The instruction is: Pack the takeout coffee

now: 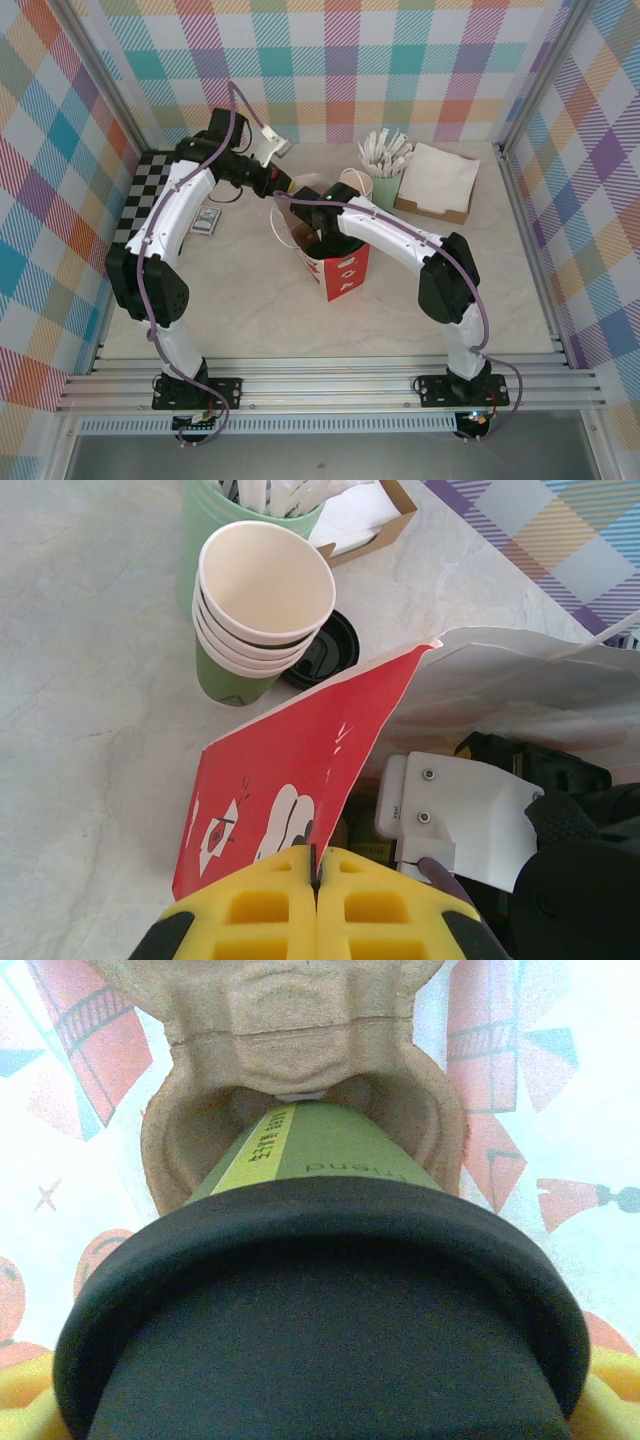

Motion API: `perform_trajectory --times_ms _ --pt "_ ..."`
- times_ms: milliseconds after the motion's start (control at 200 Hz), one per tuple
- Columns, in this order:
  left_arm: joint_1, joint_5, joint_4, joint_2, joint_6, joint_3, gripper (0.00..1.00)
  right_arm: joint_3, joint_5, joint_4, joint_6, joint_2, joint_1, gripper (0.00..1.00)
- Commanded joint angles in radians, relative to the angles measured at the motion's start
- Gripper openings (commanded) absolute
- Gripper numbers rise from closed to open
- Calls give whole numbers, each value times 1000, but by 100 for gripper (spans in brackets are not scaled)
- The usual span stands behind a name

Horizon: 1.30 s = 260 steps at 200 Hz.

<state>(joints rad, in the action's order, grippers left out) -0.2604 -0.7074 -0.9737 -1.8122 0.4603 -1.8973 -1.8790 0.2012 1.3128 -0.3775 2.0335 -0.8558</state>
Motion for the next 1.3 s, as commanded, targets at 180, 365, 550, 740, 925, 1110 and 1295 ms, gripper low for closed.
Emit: perform_trajectory --times_ms 180,365,550,740,925,1110,1295 --pt "-3 -28 1 -4 -8 -29 0 30 10 -26 -1 -59 8 56" --pt "-3 -28 1 -5 -8 -30 0 56 29 -60 -2 -77 8 56" --pt "-3 -30 2 -6 -9 -31 0 63 36 -70 -3 -84 8 56" --pt "-3 -29 2 -7 -9 -32 0 67 36 -65 -3 -87 7 56" --pt "-3 -30 0 -7 -10 -32 0 70 37 -65 -1 -88 8 56" --pt "-3 -30 -1 -7 -9 -33 0 72 36 -66 -1 -91 7 56" --pt "-3 -31 0 -7 -10 -33 0 73 39 -65 -1 -96 7 56"
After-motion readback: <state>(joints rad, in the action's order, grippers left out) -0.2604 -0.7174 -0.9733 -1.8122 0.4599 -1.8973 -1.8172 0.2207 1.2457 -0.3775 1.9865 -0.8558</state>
